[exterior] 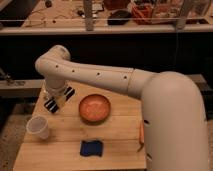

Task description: Place the eraser in the ceramic cup

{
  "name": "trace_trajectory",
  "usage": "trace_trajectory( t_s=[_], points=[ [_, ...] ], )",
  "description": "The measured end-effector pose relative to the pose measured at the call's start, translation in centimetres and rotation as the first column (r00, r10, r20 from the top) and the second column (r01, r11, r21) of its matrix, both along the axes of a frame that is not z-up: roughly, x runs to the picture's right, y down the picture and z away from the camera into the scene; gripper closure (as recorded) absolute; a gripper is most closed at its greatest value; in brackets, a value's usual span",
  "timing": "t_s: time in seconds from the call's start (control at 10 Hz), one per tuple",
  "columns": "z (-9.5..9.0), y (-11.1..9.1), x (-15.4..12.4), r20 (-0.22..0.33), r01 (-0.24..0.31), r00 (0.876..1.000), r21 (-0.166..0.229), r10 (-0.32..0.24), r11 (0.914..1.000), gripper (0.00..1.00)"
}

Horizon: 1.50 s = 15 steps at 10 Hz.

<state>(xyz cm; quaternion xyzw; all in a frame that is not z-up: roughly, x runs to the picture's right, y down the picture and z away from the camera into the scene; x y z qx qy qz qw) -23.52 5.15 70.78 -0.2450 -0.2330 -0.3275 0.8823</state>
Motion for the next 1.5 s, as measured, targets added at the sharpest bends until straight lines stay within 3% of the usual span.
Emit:
trace_trajectory(
  t_s=[1.5],
  points=[
    [0.2,2.4,-3.8,0.096,0.063,0.994,-0.032,-0.060,0.9975,0.99]
  ],
)
